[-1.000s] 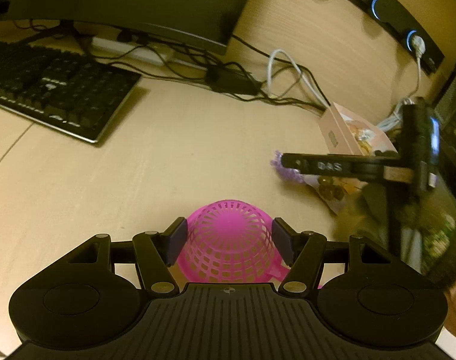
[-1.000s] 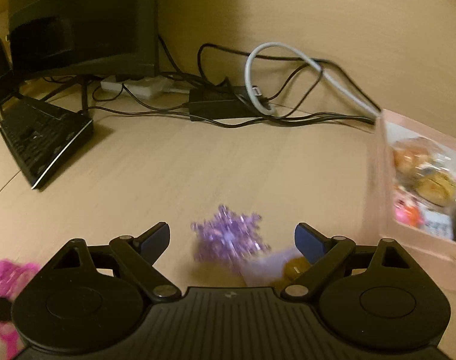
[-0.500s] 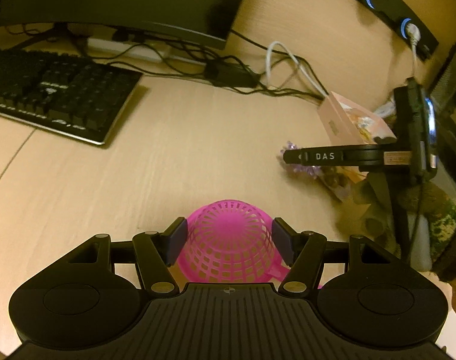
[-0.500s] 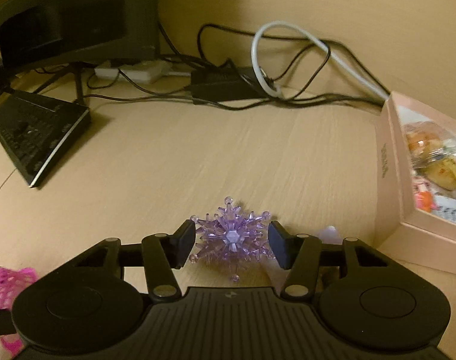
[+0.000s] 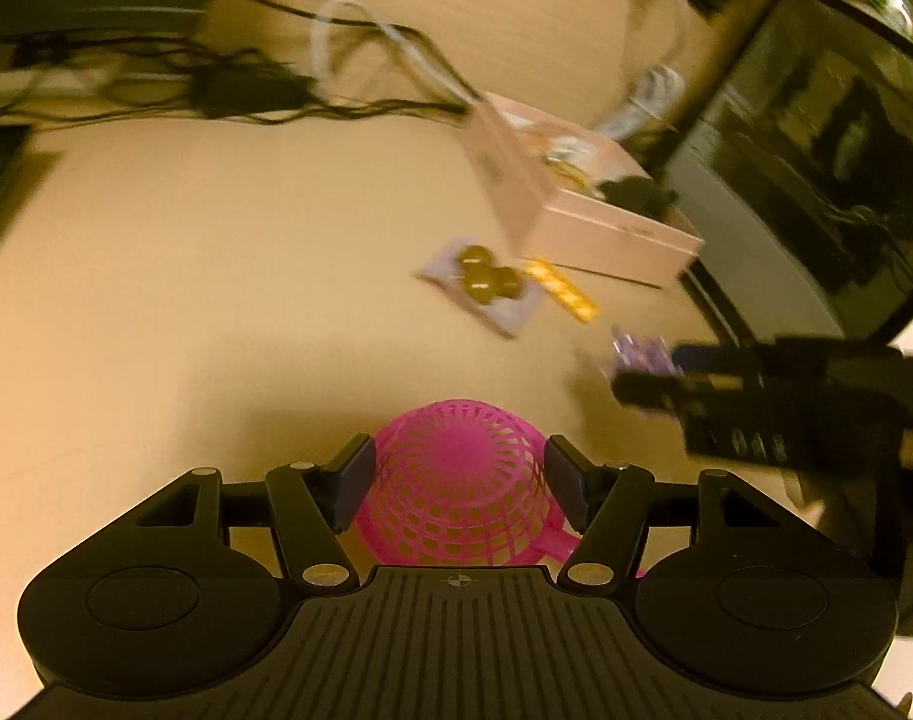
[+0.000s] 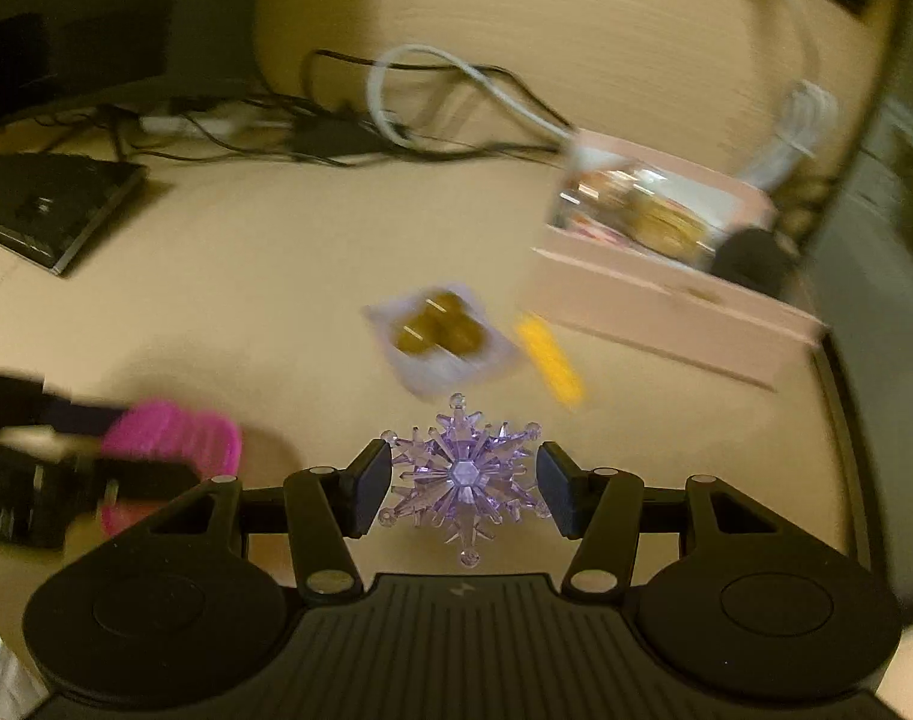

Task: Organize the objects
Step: 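Carry scoop with left tool while right tool carries bow into box, open both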

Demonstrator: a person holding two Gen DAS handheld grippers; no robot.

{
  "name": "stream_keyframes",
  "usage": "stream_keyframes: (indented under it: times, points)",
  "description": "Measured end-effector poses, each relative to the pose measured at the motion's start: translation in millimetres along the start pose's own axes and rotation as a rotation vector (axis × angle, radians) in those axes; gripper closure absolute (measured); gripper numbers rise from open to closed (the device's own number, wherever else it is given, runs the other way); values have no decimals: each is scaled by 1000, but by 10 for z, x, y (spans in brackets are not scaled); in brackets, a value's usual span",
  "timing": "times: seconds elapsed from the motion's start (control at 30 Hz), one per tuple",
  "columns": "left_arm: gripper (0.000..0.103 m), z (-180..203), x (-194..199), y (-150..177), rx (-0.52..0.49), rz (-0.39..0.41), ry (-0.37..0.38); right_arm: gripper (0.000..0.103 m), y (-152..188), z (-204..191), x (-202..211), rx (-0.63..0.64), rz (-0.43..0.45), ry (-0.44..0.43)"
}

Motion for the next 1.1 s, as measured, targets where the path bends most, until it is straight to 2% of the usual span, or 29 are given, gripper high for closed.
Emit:
stream_keyframes:
  times: [0.13,0.2,0.27,0.33,0.43,0.5,0.6,0.77,0.9,1.03,1.1]
  points:
    - [36,298,-201,-146,-52,6,22,49,297,381,79,-60,2,25]
    - [36,418,-338,-231,-31,-24,9,49,412,557,70,-101,-6,53]
    - [36,569,-407,-272,-60,-30,31,49,515,724,60,-142,-15,35]
    - [36,690,-466,-310,-91,-22,1,49,596,826,42,-152,-6,31]
    - [36,776,-559,-431,-72,-33,-15,49,672,956,44,-166,18,24]
    - [36,830,-554,-540,-76,-10,-33,49,684,1039,38,-183,37,-6]
    - [36,882,-495,-798,-50,33,-2,49,693,1132,43,-192,60,-31]
    - [36,1119,-433,-1424,-127,146,-29,49,686,1232,41,-180,106,-52]
    - [36,1316,-528,-1943,-165,212,-69,49,653,1290,46,-173,124,-72]
    - [35,1523,-779,-2359,-291,311,-157,50,668,1333,80,-158,135,-59]
    - [35,1599,-967,-2529,-396,320,-198,49,693,1337,103,-146,139,-36]
Point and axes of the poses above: each gripper's, at about its wrist camera, not at the fingertips, and x roughly against the way its jaws point, z to its right, y to its underside, the point moved 1 cm from there along -x, roughly the way its jaws point, and after that the axes turned 15 degrees about -z, right-handed, at the moved point
